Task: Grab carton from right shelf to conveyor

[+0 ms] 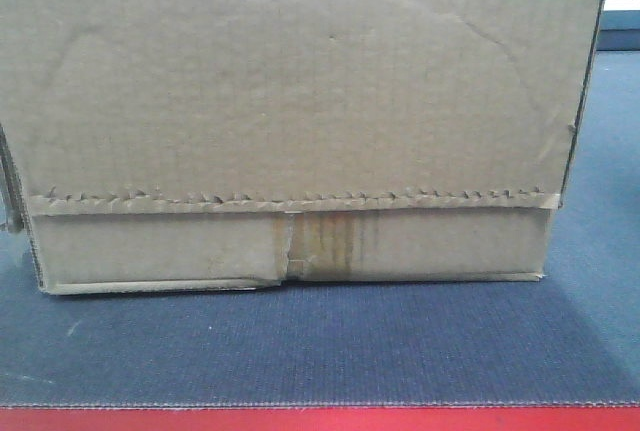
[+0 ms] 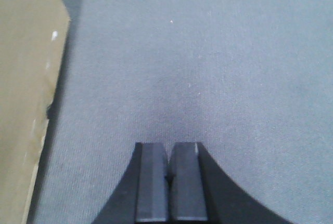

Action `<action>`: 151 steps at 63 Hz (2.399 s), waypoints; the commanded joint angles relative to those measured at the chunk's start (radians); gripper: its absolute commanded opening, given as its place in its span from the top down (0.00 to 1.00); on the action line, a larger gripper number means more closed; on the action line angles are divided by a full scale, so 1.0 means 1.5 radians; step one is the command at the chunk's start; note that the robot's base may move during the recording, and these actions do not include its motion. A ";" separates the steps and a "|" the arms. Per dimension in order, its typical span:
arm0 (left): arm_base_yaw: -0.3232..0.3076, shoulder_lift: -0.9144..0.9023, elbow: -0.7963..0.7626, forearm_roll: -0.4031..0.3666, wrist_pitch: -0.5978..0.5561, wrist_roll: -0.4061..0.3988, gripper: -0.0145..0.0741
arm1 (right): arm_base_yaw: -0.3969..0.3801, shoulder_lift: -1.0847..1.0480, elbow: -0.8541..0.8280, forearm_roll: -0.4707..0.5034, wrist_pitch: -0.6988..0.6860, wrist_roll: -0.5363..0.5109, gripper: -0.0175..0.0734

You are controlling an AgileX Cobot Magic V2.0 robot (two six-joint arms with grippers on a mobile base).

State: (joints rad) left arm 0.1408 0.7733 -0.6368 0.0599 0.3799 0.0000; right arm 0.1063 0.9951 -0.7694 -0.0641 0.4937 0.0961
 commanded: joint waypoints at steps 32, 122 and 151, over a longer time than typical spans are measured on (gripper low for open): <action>0.002 -0.246 0.098 -0.010 -0.102 0.005 0.82 | -0.003 -0.424 0.203 -0.013 -0.212 -0.030 0.88; -0.013 -0.516 0.425 -0.040 -0.281 0.005 0.82 | -0.003 -0.434 0.203 -0.013 -0.265 -0.030 0.88; -0.032 -0.516 0.425 -0.040 -0.195 0.005 0.82 | -0.003 -0.434 0.203 -0.013 -0.266 -0.030 0.88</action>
State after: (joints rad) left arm 0.0987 0.0062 0.0016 0.0073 0.0941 0.0000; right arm 0.1048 0.3486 -0.4679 -0.0712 0.1195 0.0542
